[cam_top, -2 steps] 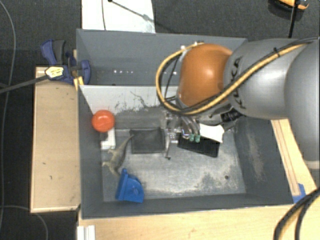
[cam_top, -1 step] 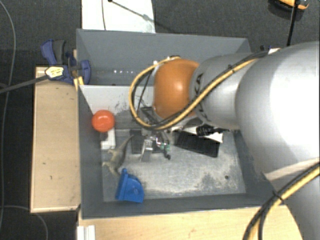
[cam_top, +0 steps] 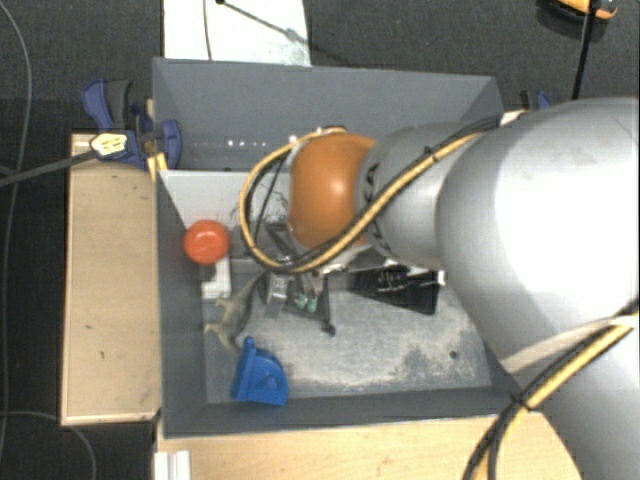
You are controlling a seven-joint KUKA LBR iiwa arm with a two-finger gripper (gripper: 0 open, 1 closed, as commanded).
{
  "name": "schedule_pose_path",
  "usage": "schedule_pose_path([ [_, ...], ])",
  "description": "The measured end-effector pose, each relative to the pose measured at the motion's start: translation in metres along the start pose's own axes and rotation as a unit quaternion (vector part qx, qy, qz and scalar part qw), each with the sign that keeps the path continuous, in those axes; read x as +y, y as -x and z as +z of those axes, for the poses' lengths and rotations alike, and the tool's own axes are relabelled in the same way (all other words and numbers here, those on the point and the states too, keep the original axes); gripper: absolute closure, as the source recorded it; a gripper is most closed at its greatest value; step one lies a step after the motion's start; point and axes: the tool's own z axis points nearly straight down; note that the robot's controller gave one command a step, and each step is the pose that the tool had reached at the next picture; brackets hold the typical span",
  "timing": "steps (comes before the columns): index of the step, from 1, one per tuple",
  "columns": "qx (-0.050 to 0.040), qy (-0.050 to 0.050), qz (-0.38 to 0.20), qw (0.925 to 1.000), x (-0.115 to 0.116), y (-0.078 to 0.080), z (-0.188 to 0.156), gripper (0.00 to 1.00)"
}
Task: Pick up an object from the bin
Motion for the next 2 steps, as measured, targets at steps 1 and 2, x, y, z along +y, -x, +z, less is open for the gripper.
schedule_pose_path([
  [1, -0.0019, 0.0, 0.006, 1.0, -0.0026, 0.0009, -0.0017, 1.0],
  [2, -0.0027, -0.001, 0.01, 0.9999, -0.0042, 0.0012, -0.0049, 1.0],
])
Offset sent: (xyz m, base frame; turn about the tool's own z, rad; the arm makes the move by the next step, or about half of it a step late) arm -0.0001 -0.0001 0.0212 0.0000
